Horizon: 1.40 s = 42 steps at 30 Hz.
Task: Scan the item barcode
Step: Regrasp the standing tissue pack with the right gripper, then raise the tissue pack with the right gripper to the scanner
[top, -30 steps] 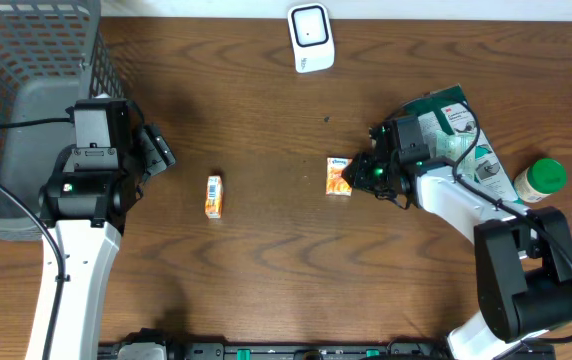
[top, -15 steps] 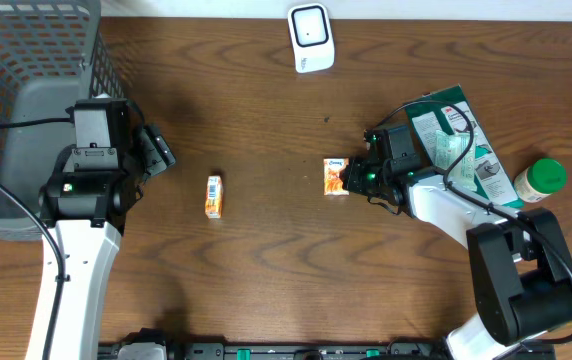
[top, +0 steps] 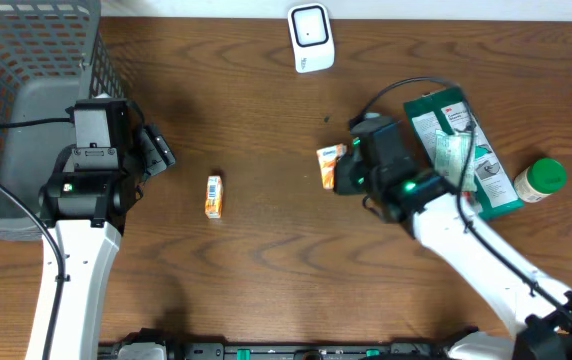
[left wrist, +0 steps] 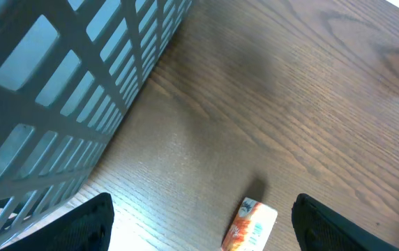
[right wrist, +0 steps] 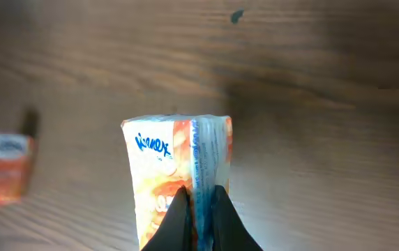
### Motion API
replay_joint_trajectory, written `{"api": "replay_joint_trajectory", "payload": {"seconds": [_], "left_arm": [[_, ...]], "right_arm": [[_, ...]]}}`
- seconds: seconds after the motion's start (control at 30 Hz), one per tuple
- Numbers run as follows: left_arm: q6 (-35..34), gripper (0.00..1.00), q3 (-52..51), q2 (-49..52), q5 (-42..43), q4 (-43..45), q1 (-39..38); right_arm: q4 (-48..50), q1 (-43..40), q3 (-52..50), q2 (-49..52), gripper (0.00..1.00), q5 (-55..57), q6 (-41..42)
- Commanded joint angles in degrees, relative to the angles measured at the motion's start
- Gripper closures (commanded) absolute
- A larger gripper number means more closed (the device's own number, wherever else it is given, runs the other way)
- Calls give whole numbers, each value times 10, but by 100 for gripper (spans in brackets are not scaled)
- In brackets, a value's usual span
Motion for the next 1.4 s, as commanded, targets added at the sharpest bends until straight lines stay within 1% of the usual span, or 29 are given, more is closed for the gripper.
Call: {"api": "replay_joint_trajectory", "payload": {"seconds": [0.0,0.03,0.1,0.2,0.27,0.3,0.4,0.43,0.57,0.73,0.77,0.87,0.93,1.0,1.13,1.23,1.37], "left_arm": [[3,17,0,1,-8,-2,2],[3,17,0,1,-8,-2,2],[3,17,0,1,-8,-2,2],[3,17,0,1,-8,-2,2],[3,17,0,1,-8,-2,2],[3,17,0,1,-8,-2,2],[3,17,0,1,-8,-2,2],[3,17,0,1,-8,-2,2],[3,17,0,1,-8,-2,2],[3,17,0,1,-8,-2,2],[3,17,0,1,-8,-2,2],[3,17,0,1,-8,-2,2],[3,17,0,1,-8,-2,2],[3,17,0,1,-8,-2,2],[3,17,0,1,-8,-2,2],[3,17,0,1,-8,-2,2],[3,17,0,1,-8,-2,2]], "right_arm": [[-25,59,10,-2,99,180,-68],[-31,82,11,-2,99,223,-93],[-29,107,11,-2,99,266,-127],[-26,140,13,-2,99,357,-143],[-18,155,13,-2,99,406,-172],[-11,160,13,-2,99,413,-205],[0,170,13,-2,99,376,-299],[5,174,13,-2,99,373,-310],[33,190,13,-2,99,373,-312],[42,182,39,-2,99,370,-396],[35,178,53,-2,99,371,-410],[1,160,107,-1,99,360,-410],[-31,142,156,0,99,350,-410],[-61,122,212,6,99,346,-429],[-104,105,321,38,99,361,-513],[-114,108,399,77,99,428,-561],[-109,108,497,153,99,505,-659]]}}
